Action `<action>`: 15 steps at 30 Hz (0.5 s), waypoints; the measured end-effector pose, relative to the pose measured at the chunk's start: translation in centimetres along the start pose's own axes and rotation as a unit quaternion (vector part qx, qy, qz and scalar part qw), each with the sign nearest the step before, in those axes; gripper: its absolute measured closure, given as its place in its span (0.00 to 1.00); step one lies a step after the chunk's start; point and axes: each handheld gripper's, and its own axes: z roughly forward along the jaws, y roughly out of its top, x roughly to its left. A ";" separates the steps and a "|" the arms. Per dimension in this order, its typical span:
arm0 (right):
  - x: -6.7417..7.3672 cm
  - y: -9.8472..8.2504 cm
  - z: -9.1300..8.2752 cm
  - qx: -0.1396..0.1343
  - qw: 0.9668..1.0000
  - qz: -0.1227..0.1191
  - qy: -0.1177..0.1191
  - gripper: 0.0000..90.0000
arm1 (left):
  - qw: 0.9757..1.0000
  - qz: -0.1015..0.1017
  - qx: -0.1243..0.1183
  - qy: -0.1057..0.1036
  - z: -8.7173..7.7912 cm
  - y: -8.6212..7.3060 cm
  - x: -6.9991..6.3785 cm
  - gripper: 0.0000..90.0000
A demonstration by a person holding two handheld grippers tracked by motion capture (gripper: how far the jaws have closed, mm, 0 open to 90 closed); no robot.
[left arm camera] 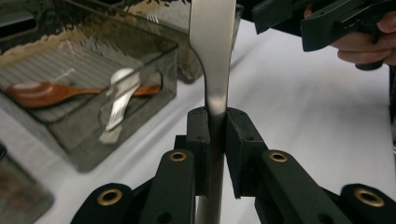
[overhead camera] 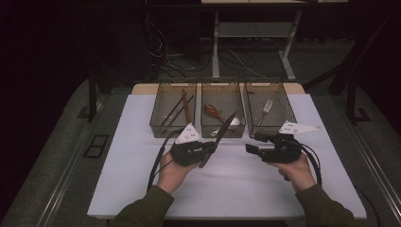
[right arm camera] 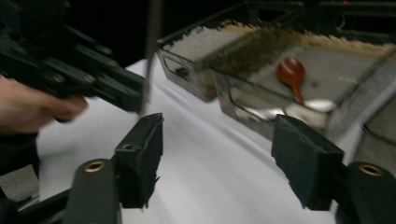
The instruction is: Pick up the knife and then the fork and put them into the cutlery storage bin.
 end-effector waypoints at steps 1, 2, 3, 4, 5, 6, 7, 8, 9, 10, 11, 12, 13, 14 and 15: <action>0.1 0.3 0.3 -0.002 1.000 -0.002 0.005 0.40 | 1.000 -0.001 -0.003 -0.001 0.3 0.1 0.0 0.88; 0.3 0.7 0.5 -0.005 1.000 -0.002 0.009 0.41 | 1.000 -0.001 -0.004 0.000 0.5 0.3 -0.1 0.88; 0.5 1.0 0.8 -0.006 1.000 -0.002 0.013 0.43 | 1.000 0.000 -0.004 0.000 0.8 0.4 -0.1 0.88; 0.6 1.3 1.0 -0.009 1.000 -0.006 0.018 0.44 | 1.000 -0.001 -0.007 0.000 1.0 0.6 -0.2 0.88; 0.7 1.5 1.3 -0.012 1.000 -0.006 0.020 0.45 | 1.000 -0.002 -0.009 0.000 1.3 0.7 -0.3 0.88; 0.8 1.8 1.5 -0.013 1.000 -0.006 0.023 0.46 | 1.000 -0.002 -0.008 -0.001 1.5 0.8 -0.4 0.88; 0.9 2.0 1.8 -0.015 1.000 -0.008 0.024 0.48 | 1.000 -0.001 -0.013 0.000 1.7 0.9 -0.5 0.88; 1.0 2.1 2.0 -0.015 1.000 -0.008 0.025 0.48 | 1.000 0.000 -0.014 -0.001 1.9 1.0 -0.6 0.88; 1.0 2.2 2.3 -0.017 0.999 -0.008 0.027 0.49 | 1.000 -0.001 -0.017 0.000 2.2 1.1 -0.7 0.88; 1.0 2.3 2.5 -0.020 0.999 -0.006 0.030 0.50 | 1.000 0.000 -0.017 -0.001 2.4 1.1 -0.9 0.88; 1.0 2.4 2.7 -0.022 0.999 -0.006 0.033 0.52 | 1.000 0.000 -0.017 -0.001 2.6 1.2 -1.0 0.88; 1.1 2.5 2.8 -0.024 0.999 -0.001 0.034 0.54 | 1.000 0.000 -0.017 -0.001 2.8 1.2 -1.1 0.88; 1.0 2.5 3.0 -0.023 0.999 0.001 0.038 0.56 | 1.000 -0.002 -0.020 -0.001 3.0 1.2 -1.2 0.88; 1.0 2.6 3.2 -0.021 0.999 0.003 0.039 0.59 | 1.000 -0.003 -0.020 0.001 3.1 1.2 -1.3 0.88; 1.0 2.6 3.4 -0.020 0.999 0.001 0.041 0.62 | 1.000 -0.001 -0.020 0.002 3.2 1.3 -1.4 0.88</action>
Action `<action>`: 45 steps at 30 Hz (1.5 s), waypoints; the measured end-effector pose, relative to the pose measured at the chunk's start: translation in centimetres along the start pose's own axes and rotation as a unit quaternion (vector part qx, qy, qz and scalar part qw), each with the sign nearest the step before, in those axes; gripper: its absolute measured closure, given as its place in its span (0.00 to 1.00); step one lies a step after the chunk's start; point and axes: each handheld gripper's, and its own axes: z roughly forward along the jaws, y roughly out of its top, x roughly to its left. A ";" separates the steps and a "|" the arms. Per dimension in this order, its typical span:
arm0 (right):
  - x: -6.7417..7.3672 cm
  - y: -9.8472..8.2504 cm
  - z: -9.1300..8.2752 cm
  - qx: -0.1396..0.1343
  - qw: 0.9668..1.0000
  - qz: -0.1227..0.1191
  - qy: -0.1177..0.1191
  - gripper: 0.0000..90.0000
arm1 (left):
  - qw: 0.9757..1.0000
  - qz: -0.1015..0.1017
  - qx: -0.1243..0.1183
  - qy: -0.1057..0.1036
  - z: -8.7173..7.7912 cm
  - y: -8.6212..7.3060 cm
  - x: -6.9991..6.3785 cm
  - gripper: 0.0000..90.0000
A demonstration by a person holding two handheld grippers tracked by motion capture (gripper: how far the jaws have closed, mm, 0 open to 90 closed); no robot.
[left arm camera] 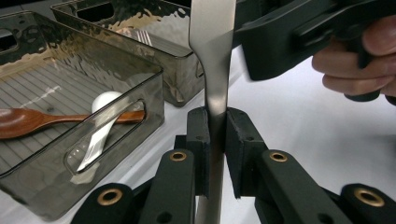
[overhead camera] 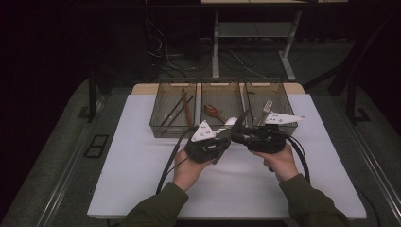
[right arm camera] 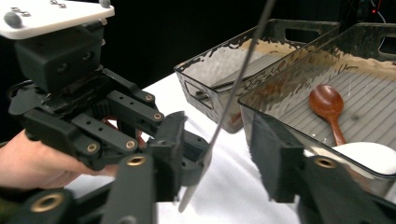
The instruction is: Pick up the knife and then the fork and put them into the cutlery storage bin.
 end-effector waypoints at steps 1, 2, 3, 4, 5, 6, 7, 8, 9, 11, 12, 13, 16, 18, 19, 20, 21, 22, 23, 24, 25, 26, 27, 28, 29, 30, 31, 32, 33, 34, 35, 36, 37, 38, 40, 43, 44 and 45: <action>0.0 0.0 0.2 0.001 1.000 0.003 0.000 0.66 | 1.000 0.003 0.002 0.000 0.0 0.0 0.0 0.88; -0.1 0.0 0.4 0.002 1.000 0.006 0.001 0.70 | 1.000 0.005 0.002 0.000 0.1 0.0 -0.1 0.88; -0.2 -0.1 0.6 0.001 1.000 0.006 0.002 0.74 | 1.000 0.005 0.001 0.001 0.2 0.0 -0.2 0.88; -0.3 -0.1 0.7 0.000 1.000 0.009 0.004 0.78 | 1.000 0.005 0.000 0.003 0.2 0.1 -0.3 0.88; -0.3 -0.1 0.8 0.000 1.000 0.012 0.005 0.83 | 1.000 0.007 0.001 0.003 0.3 0.1 -0.3 0.88; -0.3 -0.1 0.9 -0.004 1.000 0.012 0.004 0.88 | 1.000 0.007 0.000 0.004 0.3 0.0 -0.4 0.88; -0.3 -0.1 0.9 -0.006 1.000 0.012 0.003 0.91 | 1.000 0.006 -0.002 0.006 0.4 0.0 -0.4 0.88; -0.4 -0.1 1.0 -0.008 1.000 0.014 0.008 0.93 | 1.000 0.006 -0.004 0.007 0.4 0.0 -0.4 0.88; -0.4 0.0 1.0 -0.010 1.000 0.015 0.008 0.95 | 1.000 0.006 -0.003 0.007 0.4 0.0 -0.3 0.88; -0.4 0.0 1.1 -0.015 1.000 0.021 0.016 0.97 | 1.000 0.002 -0.007 0.007 0.5 0.0 -0.3 0.88; -0.3 0.0 1.1 -0.016 1.000 0.017 0.012 0.98 | 1.000 0.000 -0.007 0.004 0.6 0.0 -0.2 0.88; -0.2 0.0 1.2 -0.012 1.000 0.015 0.009 0.98 | 1.000 0.001 -0.009 0.003 0.6 -0.1 -0.2 0.88; -0.2 0.1 1.2 -0.013 1.000 0.010 0.008 0.98 | 1.000 0.001 -0.012 0.001 0.4 -0.2 0.0 0.86; -0.2 0.2 1.0 -0.013 1.000 0.004 0.000 0.98 | 1.000 0.004 -0.014 0.003 0.3 -0.3 0.1 0.77; -0.3 0.3 0.8 -0.012 1.000 0.002 -0.002 0.98 | 1.000 0.009 -0.010 0.004 0.1 -0.4 0.3 0.74; -0.4 0.3 0.6 -0.012 1.000 0.002 -0.004 0.98 | 1.000 0.010 -0.010 0.003 -0.1 -0.5 0.4 0.71; -0.5 0.4 0.4 -0.012 1.000 -0.002 -0.008 0.98 | 1.000 0.010 -0.011 0.003 -0.2 -0.7 0.6 0.68; -0.6 0.5 0.2 -0.011 1.000 -0.005 -0.013 0.98 | 1.000 0.009 -0.010 0.003 -0.4 -0.8 0.7 0.66; -0.7 0.5 0.0 -0.009 1.000 -0.008 -0.018 0.98 | 1.000 0.011 -0.008 0.002 -0.6 -1.0 0.8 0.62; -0.9 0.6 -0.2 -0.005 1.000 -0.011 -0.021 0.98 | 1.000 0.012 -0.011 0.000 -0.9 -1.1 1.0 0.59; -1.0 0.7 -0.4 -0.003 1.000 -0.014 -0.026 0.98 | 1.000 0.013 -0.012 -0.004 -1.1 -1.3 1.1 0.56; -1.1 0.8 -0.7 0.000 0.999 -0.012 -0.031 0.98 | 1.000 0.015 -0.011 -0.007 -1.3 -1.5 1.3 0.54; -1.2 0.9 -0.9 0.004 0.999 -0.015 -0.035 0.98 | 1.000 0.018 -0.009 -0.008 -1.6 -1.6 1.4 0.51; -1.3 1.0 -1.2 0.009 0.999 -0.014 -0.039 0.98 | 1.000 0.020 -0.007 -0.009 -1.9 -1.8 1.5 0.49; -1.4 1.1 -1.5 0.012 0.999 -0.016 -0.044 0.98 | 1.000 0.020 -0.004 -0.011 -2.2 -2.0 1.6 0.46; -1.5 1.3 -1.7 0.014 0.999 -0.017 -0.048 0.98 | 1.000 0.019 0.000 -0.009 -2.5 -2.2 1.8 0.45; -1.6 1.4 -2.0 0.016 0.998 -0.018 -0.052 0.98 | 1.000 0.016 0.002 -0.009 -2.7 -2.4 2.0 0.44; -1.8 1.5 -2.3 0.016 0.998 -0.020 -0.055 0.98 | 1.000 0.015 0.003 -0.009 -3.0 -2.6 2.2 0.43; -1.9 1.7 -2.5 0.014 0.998 -0.018 -0.057 0.98 | 1.000 0.012 0.003 -0.010 -3.3 -2.9 2.3 0.42; -2.1 1.8 -2.7 0.014 0.998 -0.019 -0.058 0.98 | 1.000 0.011 0.005 -0.011 -3.6 -3.1 2.4 0.42; -2.2 1.9 -2.9 0.015 0.998 -0.018 -0.059 0.98 | 1.000 0.011 0.006 -0.012 -3.8 -3.4 2.4 0.41; -2.3 2.0 -3.0 0.016 0.998 -0.020 -0.062 0.98 | 1.000 0.012 0.008 -0.013 -4.1 -3.6 2.5 0.40; -2.4 2.2 -3.2 0.019 0.997 -0.021 -0.065 0.98 | 1.000 0.013 0.009 -0.013 -4.4 -3.9 2.6 0.39; -2.5 2.4 -3.4 0.021 0.997 -0.021 -0.070 0.98 | 1.000 0.012 0.009 -0.015 -4.7 -4.1 2.7 0.38; -2.8 2.7 -3.9 0.023 0.997 -0.024 -0.076 0.98 | 1.000 0.009 0.010 -0.012 -5.4 -4.6 2.9 0.36; -3.2 3.2 -4.6 0.023 0.996 -0.024 -0.085 0.98 | 1.000 0.002 0.013 -0.008 -6.2 -5.5 3.2 0.33; -3.4 3.4 -4.9 0.023 0.996 -0.024 -0.087 0.98 | 1.000 0.002 0.014 -0.007 -6.5 -5.7 3.2 0.32; -3.6 3.5 -5.1 0.023 0.995 -0.024 -0.089 0.98 | 1.000 0.002 0.014 -0.005 -6.8 -6.0 3.3 0.31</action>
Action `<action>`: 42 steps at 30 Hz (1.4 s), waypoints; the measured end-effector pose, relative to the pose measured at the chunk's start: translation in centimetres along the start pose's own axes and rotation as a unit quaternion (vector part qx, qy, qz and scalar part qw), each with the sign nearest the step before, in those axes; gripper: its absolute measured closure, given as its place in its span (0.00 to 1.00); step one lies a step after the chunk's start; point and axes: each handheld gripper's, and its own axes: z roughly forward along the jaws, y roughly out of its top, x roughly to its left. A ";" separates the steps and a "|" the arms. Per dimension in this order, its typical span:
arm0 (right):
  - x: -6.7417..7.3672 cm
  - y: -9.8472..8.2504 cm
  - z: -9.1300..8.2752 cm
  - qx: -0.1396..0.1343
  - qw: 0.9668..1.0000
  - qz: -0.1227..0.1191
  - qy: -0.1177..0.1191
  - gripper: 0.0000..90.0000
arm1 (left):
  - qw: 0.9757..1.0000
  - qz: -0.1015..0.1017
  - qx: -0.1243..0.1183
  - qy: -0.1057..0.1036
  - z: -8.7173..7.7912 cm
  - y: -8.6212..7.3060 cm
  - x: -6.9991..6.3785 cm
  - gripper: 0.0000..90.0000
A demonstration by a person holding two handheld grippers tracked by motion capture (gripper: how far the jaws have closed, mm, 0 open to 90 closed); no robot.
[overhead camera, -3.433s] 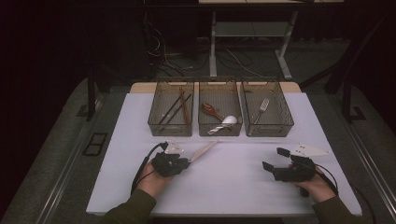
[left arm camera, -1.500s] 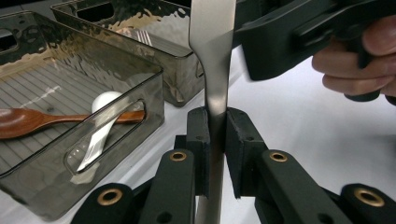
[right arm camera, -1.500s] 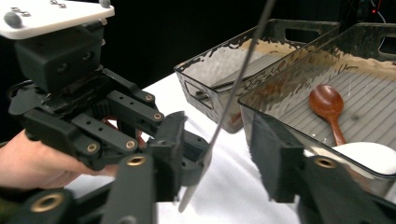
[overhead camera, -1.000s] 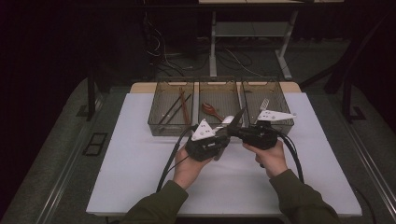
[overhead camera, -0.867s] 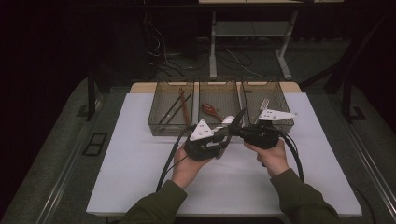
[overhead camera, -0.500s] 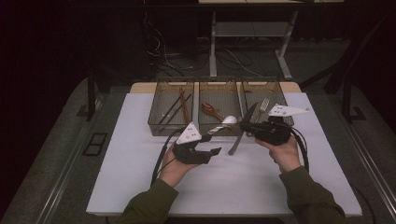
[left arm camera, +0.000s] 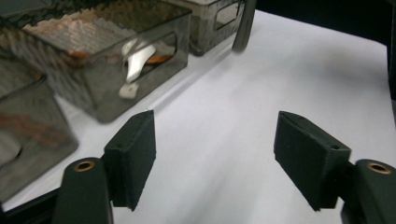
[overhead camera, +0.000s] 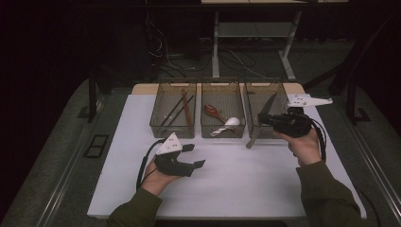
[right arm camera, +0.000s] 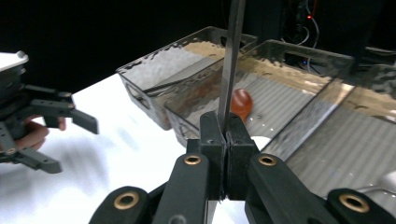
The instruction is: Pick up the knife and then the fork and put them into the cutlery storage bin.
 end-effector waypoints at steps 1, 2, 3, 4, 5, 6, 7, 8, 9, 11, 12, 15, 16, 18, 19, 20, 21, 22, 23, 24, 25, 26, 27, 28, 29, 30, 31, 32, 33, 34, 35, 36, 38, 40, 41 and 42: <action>-0.2 0.2 -0.2 0.001 1.000 0.001 -0.003 0.98 | 1.000 0.001 0.001 0.000 -0.3 -0.3 0.1 0.30; -0.4 0.3 -0.4 0.000 1.000 0.002 -0.007 0.98 | 1.000 0.001 0.000 0.000 -0.6 -0.5 0.1 0.29; -0.6 0.4 -0.6 0.000 1.000 0.003 -0.009 0.98 | 1.000 -0.001 0.000 0.001 -0.8 -0.8 0.2 0.29; -0.8 0.6 -0.8 0.000 1.000 0.003 -0.011 0.98 | 1.000 -0.002 0.000 0.002 -1.0 -1.1 0.2 0.28; -1.0 0.7 -1.0 0.000 1.000 0.003 -0.013 0.98 | 1.000 -0.004 0.000 0.003 -1.3 -1.3 0.3 0.26; -1.2 0.9 -1.2 -0.001 1.000 0.005 -0.016 0.98 | 1.000 -0.006 -0.002 0.003 -1.5 -1.5 0.3 0.24; -1.4 1.1 -1.4 -0.002 1.000 0.004 -0.018 0.98 | 1.000 -0.005 -0.002 0.004 -1.8 -1.7 0.4 0.23; -1.6 1.2 -1.6 -0.003 1.000 0.005 -0.021 0.98 | 1.000 -0.006 -0.002 0.004 -2.0 -1.9 0.4 0.21; -1.8 1.4 -1.8 -0.004 1.000 0.006 -0.023 0.98 | 1.000 -0.004 -0.003 0.004 -2.2 -2.1 0.5 0.20; -2.0 1.8 -2.1 -0.004 1.000 0.005 -0.028 0.98 | 1.000 -0.007 -0.005 0.005 -2.6 -2.5 0.6 0.17; -2.1 2.0 -2.2 -0.004 1.000 0.004 -0.031 0.98 | 1.000 -0.010 -0.006 0.005 -2.8 -2.7 0.6 0.16; -2.5 2.7 -2.5 -0.004 0.999 0.001 -0.040 0.98 | 1.000 -0.007 -0.006 0.005 -3.3 -3.3 0.8 0.14; -2.7 2.9 -2.6 -0.004 0.999 0.000 -0.043 0.98 | 1.000 -0.008 -0.008 0.007 -3.4 -3.5 0.8 0.13; -3.0 3.5 -2.9 -0.005 0.999 -0.002 -0.051 0.98 | 1.000 -0.009 -0.006 0.008 -3.7 -3.8 1.0 0.10; -3.2 3.7 -3.0 -0.006 0.998 -0.003 -0.055 0.98 | 1.000 -0.011 -0.004 0.010 -3.8 -4.0 1.0 0.08; -3.4 4.0 -3.2 -0.007 0.998 -0.004 -0.060 0.98 | 1.000 -0.014 -0.003 0.010 -4.0 -4.1 1.0 0.07; -3.6 4.4 -3.3 -0.010 0.998 -0.006 -0.066 0.98 | 1.000 -0.012 -0.003 0.008 -4.1 -4.2 1.1 0.06; -3.8 4.8 -3.6 -0.011 0.997 -0.008 -0.072 0.98 | 1.000 -0.012 -0.003 0.009 -4.2 -4.3 1.1 0.05; -4.0 5.1 -3.7 -0.012 0.997 -0.009 -0.077 0.98 | 1.000 -0.013 -0.003 0.007 -4.3 -4.4 1.0 0.03; -4.2 5.4 -3.8 -0.012 0.996 -0.011 -0.084 0.98 | 1.000 -0.016 -0.004 0.006 -4.3 -4.5 1.0 0.01; -4.5 5.8 -3.8 -0.012 0.996 -0.014 -0.092 0.98 | 1.000 -0.018 -0.001 0.005 -4.3 -4.5 1.0 0.00; -4.7 6.1 -3.9 -0.012 0.995 -0.017 -0.101 0.98 | 1.000 -0.021 0.001 0.004 -4.3 -4.6 1.0 0.00; -5.1 6.4 -3.9 -0.010 0.994 -0.018 -0.109 0.98 | 1.000 -0.027 0.002 0.005 -4.3 -4.6 0.9 0.00; -5.5 6.6 -3.8 -0.008 0.993 -0.017 -0.117 0.98 | 1.000 -0.028 0.005 0.005 -4.3 -4.6 0.9 0.00; -5.9 6.8 -3.7 -0.003 0.992 -0.018 -0.124 0.98 | 1.000 -0.028 0.007 0.004 -4.3 -4.6 0.9 0.00; -6.3 6.9 -3.6 0.002 0.991 -0.017 -0.132 0.98 | 1.000 -0.030 0.007 0.003 -4.3 -4.6 0.9 0.00; -6.8 7.0 -3.4 0.007 0.990 -0.014 -0.139 0.98 | 1.000 -0.030 0.007 0.002 -4.3 -4.6 0.9 0.00; -7.3 7.0 -3.2 0.013 0.989 -0.012 -0.144 0.98 | 1.000 -0.030 0.008 0.001 -4.3 -4.6 0.9 0.00; -7.7 6.9 -3.0 0.020 0.989 -0.009 -0.148 0.98 | 0.999 -0.031 0.009 0.001 -4.3 -4.6 0.9 0.00; -8.1 6.8 -2.7 0.028 0.988 -0.003 -0.151 0.98 | 0.999 -0.032 0.010 0.000 -4.3 -4.6 0.9 0.00; -8.6 6.7 -2.5 0.035 0.988 -0.001 -0.153 0.98 | 0.999 -0.032 0.011 -0.002 -4.3 -4.7 1.0 0.00; -9.1 6.5 -2.2 0.047 0.987 0.002 -0.156 0.98 | 0.999 -0.033 0.013 -0.004 -4.3 -4.7 1.0 0.00; -9.8 6.2 -1.8 0.061 0.985 0.006 -0.162 0.98 | 0.999 -0.033 0.012 -0.004 -4.3 -4.6 1.0 0.00; -10.5 5.7 -1.3 0.081 0.983 0.010 -0.166 0.98 | 0.999 -0.033 0.011 -0.007 -4.4 -4.6 0.9 0.00; -10.7 5.5 -1.1 0.089 0.982 0.009 -0.169 0.98 | 0.999 -0.032 0.011 -0.007 -4.4 -4.6 0.9 0.00; -10.9 5.2 -0.8 0.099 0.980 0.012 -0.172 0.98 | 0.999 -0.033 0.011 -0.008 -4.4 -4.6 0.9 0.00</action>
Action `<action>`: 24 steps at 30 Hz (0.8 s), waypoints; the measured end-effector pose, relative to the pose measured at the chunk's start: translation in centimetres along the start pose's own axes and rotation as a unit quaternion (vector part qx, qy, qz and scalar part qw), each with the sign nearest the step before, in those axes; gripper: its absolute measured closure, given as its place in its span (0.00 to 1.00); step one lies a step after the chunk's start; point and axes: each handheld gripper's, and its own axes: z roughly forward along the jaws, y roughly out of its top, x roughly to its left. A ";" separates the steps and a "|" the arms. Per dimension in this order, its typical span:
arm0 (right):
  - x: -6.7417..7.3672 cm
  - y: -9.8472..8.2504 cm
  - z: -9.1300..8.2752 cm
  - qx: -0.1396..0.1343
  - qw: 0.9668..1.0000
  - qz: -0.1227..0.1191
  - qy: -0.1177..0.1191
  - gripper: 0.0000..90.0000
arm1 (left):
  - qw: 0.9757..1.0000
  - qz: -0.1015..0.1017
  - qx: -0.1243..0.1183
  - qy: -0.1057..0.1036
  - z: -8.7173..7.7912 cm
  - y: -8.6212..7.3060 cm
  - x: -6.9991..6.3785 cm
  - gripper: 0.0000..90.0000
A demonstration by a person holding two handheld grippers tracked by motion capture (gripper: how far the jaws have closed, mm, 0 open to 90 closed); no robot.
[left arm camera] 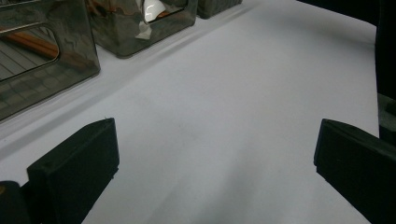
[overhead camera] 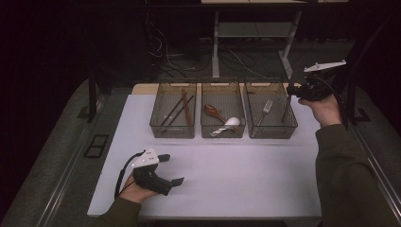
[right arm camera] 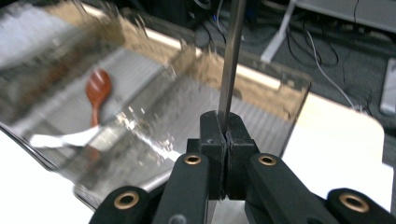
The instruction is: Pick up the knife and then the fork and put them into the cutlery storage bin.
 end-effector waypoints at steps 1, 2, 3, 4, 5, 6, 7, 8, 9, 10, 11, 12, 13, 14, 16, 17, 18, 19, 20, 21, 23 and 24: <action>-0.1 -0.2 0.3 0.009 1.000 -0.001 -0.002 0.98 | 1.000 0.000 0.000 0.000 0.0 0.0 0.0 0.00; -0.2 -0.4 0.6 0.017 1.000 -0.004 -0.002 0.98 | 1.000 0.000 -0.001 0.001 0.0 0.0 0.0 0.00; -0.3 -0.6 0.8 0.025 1.000 -0.006 -0.004 0.98 | 1.000 -0.001 -0.003 0.001 -0.1 0.0 0.0 0.00; -0.3 -0.9 1.1 0.037 0.999 -0.009 -0.005 0.98 | 1.000 -0.001 -0.003 0.001 -0.1 0.0 0.0 0.00; -0.3 -1.0 1.3 0.044 0.999 -0.009 -0.006 0.98 | 1.000 -0.001 -0.004 0.001 -0.1 0.0 0.0 0.00; -0.4 -1.2 1.5 0.052 0.999 -0.012 -0.006 0.98 | 1.000 -0.001 -0.004 0.001 -0.1 0.0 0.0 0.00; -0.5 -1.4 1.7 0.059 0.998 -0.012 -0.006 0.98 | 1.000 -0.001 -0.004 0.001 -0.1 0.0 0.0 0.00; -0.6 -1.7 2.0 0.065 0.998 -0.013 -0.006 0.98 | 1.000 -0.001 -0.004 0.001 -0.1 0.0 0.0 0.00; -0.6 -1.9 2.2 0.072 0.997 -0.012 -0.006 0.98 | 1.000 -0.001 -0.004 0.001 -0.1 0.0 0.0 0.00; -0.7 -2.0 2.3 0.071 0.997 -0.010 -0.006 0.98 | 1.000 -0.001 -0.003 0.001 -0.1 0.0 0.0 0.00; -0.7 -2.1 2.3 0.070 0.998 -0.006 -0.005 0.98 | 1.000 -0.001 -0.004 0.000 -0.1 0.0 0.0 0.00; -0.8 -2.1 2.2 0.071 0.997 -0.005 -0.005 0.98 | 1.000 -0.002 -0.003 0.001 -0.1 0.0 0.0 0.00; -0.9 -2.0 2.3 0.070 0.997 -0.006 -0.004 0.98 | 1.000 -0.001 -0.004 0.000 -0.1 0.0 0.0 0.00; -0.9 -2.0 2.3 0.070 0.998 -0.006 -0.005 0.98 | 1.000 -0.002 -0.003 0.000 0.0 0.0 0.0 0.00; -1.0 -2.1 2.6 0.065 0.998 -0.005 -0.004 0.98 | 1.000 -0.001 -0.002 0.000 0.0 0.0 0.0 0.00; -1.0 -2.1 2.8 0.063 0.998 -0.004 -0.003 0.98 | 1.000 -0.002 -0.003 0.001 0.0 0.0 0.0 0.00; -1.0 -2.1 3.0 0.060 0.998 -0.004 -0.003 0.98 | 1.000 -0.002 -0.003 0.001 0.0 0.0 0.0 0.00; -1.0 -2.0 3.3 0.057 0.998 -0.005 -0.003 0.98 | 1.000 -0.002 -0.003 0.000 0.0 0.0 0.0 0.00; -0.9 -2.0 3.6 0.055 0.998 -0.005 -0.003 0.98 | 1.000 -0.002 -0.003 0.000 0.0 0.0 0.0 0.00; -0.9 -1.9 3.9 0.055 0.998 -0.004 -0.002 0.98 | 1.000 -0.002 -0.004 0.000 -0.1 0.0 0.0 0.00; -0.8 -1.8 4.5 0.054 0.998 -0.007 -0.003 0.98 | 1.000 -0.002 -0.004 0.000 -0.1 0.0 0.0 0.00; -0.8 -1.8 4.8 0.053 0.999 -0.008 -0.003 0.98 | 1.000 -0.001 -0.003 0.000 -0.1 0.0 0.0 0.00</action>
